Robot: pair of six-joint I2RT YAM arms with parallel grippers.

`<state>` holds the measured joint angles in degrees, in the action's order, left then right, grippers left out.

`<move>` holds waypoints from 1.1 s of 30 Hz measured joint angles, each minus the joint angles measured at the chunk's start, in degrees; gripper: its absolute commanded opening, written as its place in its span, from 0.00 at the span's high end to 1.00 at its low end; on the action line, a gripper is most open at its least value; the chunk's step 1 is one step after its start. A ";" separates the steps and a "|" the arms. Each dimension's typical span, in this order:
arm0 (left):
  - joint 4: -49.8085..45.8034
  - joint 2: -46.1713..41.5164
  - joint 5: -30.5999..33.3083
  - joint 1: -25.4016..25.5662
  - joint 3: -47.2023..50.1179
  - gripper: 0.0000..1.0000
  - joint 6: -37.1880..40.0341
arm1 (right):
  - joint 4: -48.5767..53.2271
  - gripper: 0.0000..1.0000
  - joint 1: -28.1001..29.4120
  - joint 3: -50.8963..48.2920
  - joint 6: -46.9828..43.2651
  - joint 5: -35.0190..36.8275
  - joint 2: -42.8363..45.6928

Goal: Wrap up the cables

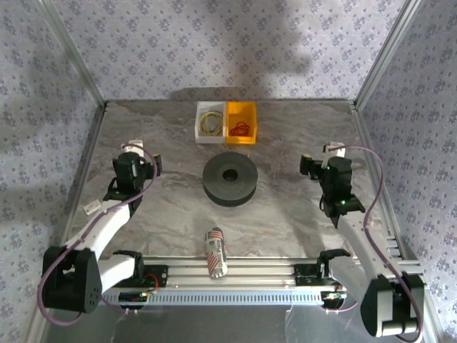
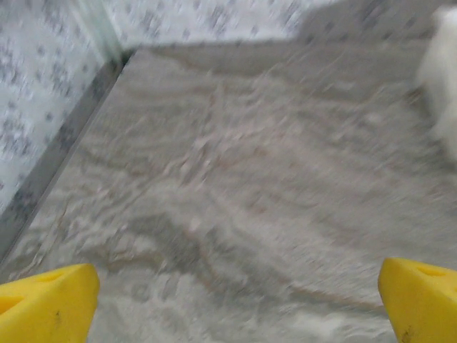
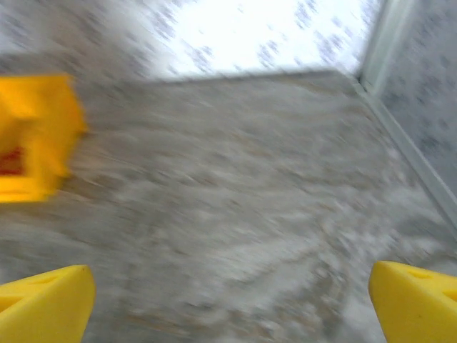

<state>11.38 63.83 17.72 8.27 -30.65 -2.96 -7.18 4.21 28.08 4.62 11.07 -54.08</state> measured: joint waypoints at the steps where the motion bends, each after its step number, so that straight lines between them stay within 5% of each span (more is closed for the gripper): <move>1: 1.46 1.11 0.72 -0.44 0.98 0.00 0.20 | -1.42 0.00 -1.55 -1.68 -0.20 0.13 -1.57; 7: 9.97 10.43 2.01 -2.23 2.47 0.01 0.48 | -10.03 0.00 -6.01 -6.56 -0.87 -1.16 -9.81; 16: 30.14 22.93 -4.11 -8.72 8.92 0.00 -0.33 | -20.13 0.00 -6.95 -4.52 -1.57 -5.29 -24.33; 21: 32.98 24.52 -7.15 -9.03 9.11 0.00 -0.33 | -25.33 0.00 -6.80 -0.76 -3.50 -7.78 -31.43; 33: 34.97 24.46 -8.28 -8.85 9.07 0.00 -0.26 | -35.43 0.00 -5.84 -4.98 -5.55 -8.96 -32.50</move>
<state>46.35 88.29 9.43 -0.58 -21.58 -3.22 -42.61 -1.63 23.09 -0.93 2.11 -86.59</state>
